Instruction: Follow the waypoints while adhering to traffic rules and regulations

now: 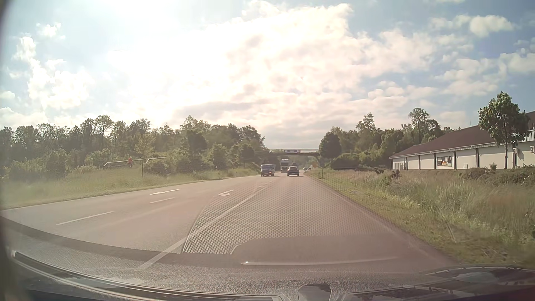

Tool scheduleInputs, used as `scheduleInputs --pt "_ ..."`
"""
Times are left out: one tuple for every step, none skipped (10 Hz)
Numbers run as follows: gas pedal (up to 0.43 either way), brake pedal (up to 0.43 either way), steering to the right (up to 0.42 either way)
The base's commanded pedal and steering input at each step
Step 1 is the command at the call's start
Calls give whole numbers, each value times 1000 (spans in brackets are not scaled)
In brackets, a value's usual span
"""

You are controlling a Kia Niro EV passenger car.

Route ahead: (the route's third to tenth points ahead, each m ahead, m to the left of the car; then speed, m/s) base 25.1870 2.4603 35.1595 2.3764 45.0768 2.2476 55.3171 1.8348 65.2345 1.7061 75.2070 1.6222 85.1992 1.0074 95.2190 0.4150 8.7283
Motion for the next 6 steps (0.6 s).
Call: scheduleInputs --pt "311 0 14" --pt "311 0 8" --pt "311 0 2" --pt "319 0 2" --pt "319 0 2" --pt "319 0 2"
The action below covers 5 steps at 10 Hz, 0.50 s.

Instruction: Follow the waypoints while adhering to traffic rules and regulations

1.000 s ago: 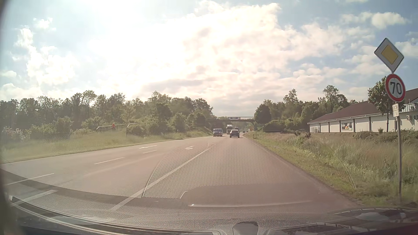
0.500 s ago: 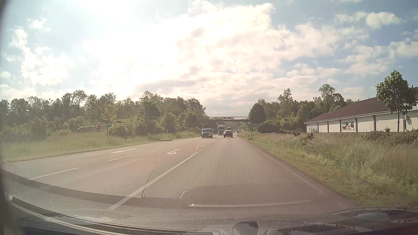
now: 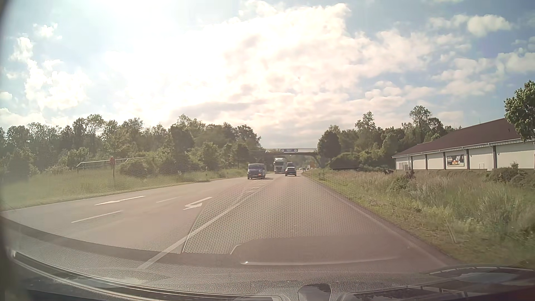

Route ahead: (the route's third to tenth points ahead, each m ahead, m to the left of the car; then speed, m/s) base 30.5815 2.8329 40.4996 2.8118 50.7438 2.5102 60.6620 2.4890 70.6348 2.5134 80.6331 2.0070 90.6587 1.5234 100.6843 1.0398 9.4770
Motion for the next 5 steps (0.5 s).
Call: scheduleInputs --pt "319 0 2" --pt "319 0 2" --pt "319 0 2" --pt "319 0 2" --pt "311 0 2"
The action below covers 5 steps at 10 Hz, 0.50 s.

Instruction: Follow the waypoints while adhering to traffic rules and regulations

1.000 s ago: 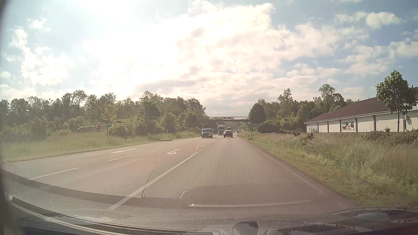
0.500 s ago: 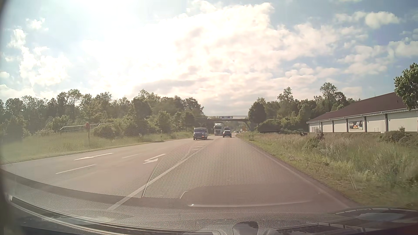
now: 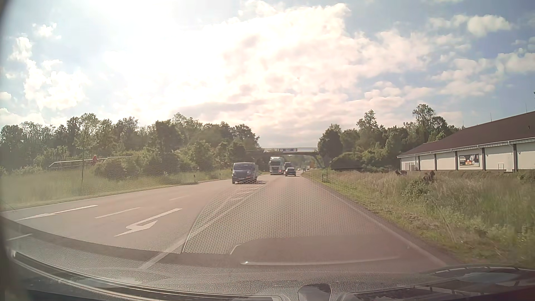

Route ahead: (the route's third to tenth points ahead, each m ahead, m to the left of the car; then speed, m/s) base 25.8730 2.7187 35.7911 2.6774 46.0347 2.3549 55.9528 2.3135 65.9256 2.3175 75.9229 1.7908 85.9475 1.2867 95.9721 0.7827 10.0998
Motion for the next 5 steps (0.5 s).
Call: scheduleInputs --pt "311 0 2" --pt "311 0 2" --pt "311 0 1" --pt "299 0 1" --pt "287 0 1"
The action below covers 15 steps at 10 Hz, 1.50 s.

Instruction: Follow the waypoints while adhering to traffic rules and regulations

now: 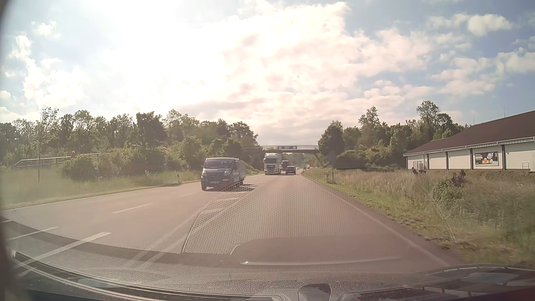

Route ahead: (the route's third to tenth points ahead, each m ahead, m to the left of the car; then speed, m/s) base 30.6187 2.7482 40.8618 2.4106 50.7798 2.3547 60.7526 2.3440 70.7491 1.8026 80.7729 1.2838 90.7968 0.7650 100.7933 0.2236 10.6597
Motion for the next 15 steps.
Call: scheduleInputs --pt "280 0 1" --pt "280 0 1" --pt "268 0 1" --pt "260 0 1" --pt "260 0 1" --pt "260 0 1" --pt "260 0 1" --pt "260 0 1" --pt "248 0 1" --pt "248 0 1" --pt "248 0 0" --pt "248 0 -3" --pt "248 0 -3" --pt "248 0 -3" --pt "248 0 -3"
